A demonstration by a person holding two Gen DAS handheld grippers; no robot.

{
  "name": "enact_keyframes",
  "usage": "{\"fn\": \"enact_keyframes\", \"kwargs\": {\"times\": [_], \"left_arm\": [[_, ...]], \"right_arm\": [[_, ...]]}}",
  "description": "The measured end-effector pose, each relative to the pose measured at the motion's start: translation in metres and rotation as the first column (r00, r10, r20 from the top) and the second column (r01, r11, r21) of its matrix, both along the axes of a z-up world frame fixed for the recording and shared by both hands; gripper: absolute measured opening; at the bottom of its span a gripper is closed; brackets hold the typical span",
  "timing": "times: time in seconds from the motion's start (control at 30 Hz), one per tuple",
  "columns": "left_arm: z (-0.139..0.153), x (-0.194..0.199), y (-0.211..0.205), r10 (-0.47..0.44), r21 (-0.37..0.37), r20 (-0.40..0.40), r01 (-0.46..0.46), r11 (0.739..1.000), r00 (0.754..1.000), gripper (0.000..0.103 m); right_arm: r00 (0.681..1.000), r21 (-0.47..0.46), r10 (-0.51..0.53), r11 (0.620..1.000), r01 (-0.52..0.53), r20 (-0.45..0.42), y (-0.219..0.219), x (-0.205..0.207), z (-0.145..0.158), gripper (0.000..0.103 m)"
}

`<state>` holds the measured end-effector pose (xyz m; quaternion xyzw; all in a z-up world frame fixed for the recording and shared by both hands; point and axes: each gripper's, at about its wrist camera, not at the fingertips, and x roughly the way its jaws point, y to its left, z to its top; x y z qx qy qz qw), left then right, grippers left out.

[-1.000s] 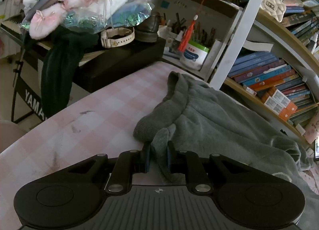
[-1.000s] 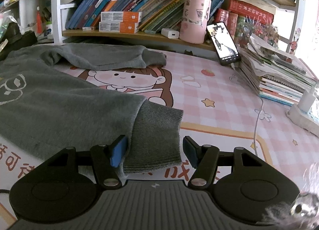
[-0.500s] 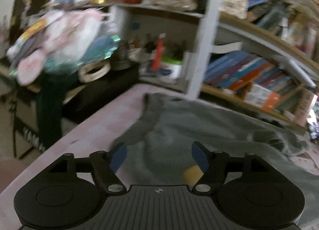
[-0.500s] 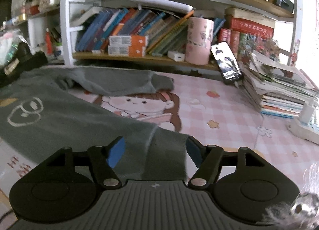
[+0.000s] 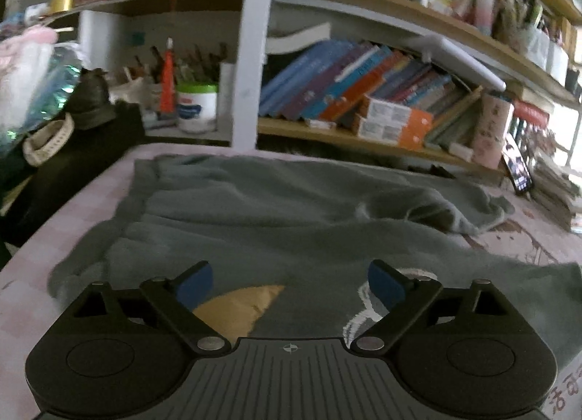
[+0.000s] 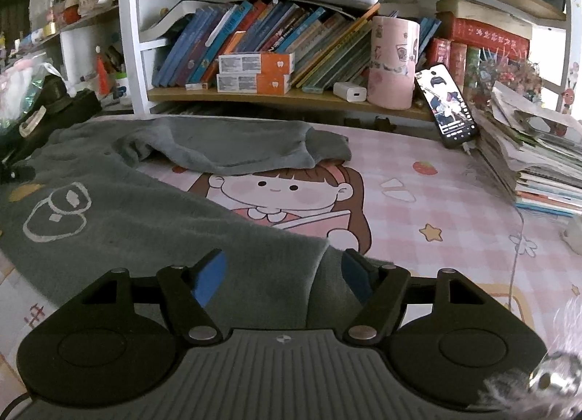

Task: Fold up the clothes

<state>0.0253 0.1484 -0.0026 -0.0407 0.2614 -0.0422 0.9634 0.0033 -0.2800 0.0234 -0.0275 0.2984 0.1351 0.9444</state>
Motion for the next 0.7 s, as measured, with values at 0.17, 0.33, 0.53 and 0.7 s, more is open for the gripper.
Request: {"fn": "enact_keyframes", "kwargs": {"times": [0.17,0.33,0.53,0.7], "left_arm": [[-0.008,0.005,-0.003,-0.012,0.019,-0.025,0.013,1.000,1.000,0.096],[-0.012,0.006,-0.006,-0.024,0.038,-0.024,0.025,0.999,0.999,0.100],[-0.012,0.004,-0.013,-0.036,0.078,-0.016,0.037,0.996,0.999,0.103],[-0.015,0.010,-0.005,0.021,0.054,-0.059,-0.017,0.998,0.998,0.103]], "right_arm": [[0.999,-0.004,0.027,1.000,-0.027,-0.028,0.011,0.026,0.002,0.064],[0.998,-0.040,0.032,0.999,-0.034,-0.048,0.027,0.070,0.007,0.051],[0.996,-0.023,0.029,0.999,-0.031,-0.090,0.053,0.135,0.010,0.022],[0.990,-0.006,-0.015,1.000,0.015,-0.143,0.069,0.188,0.004,0.021]]}}
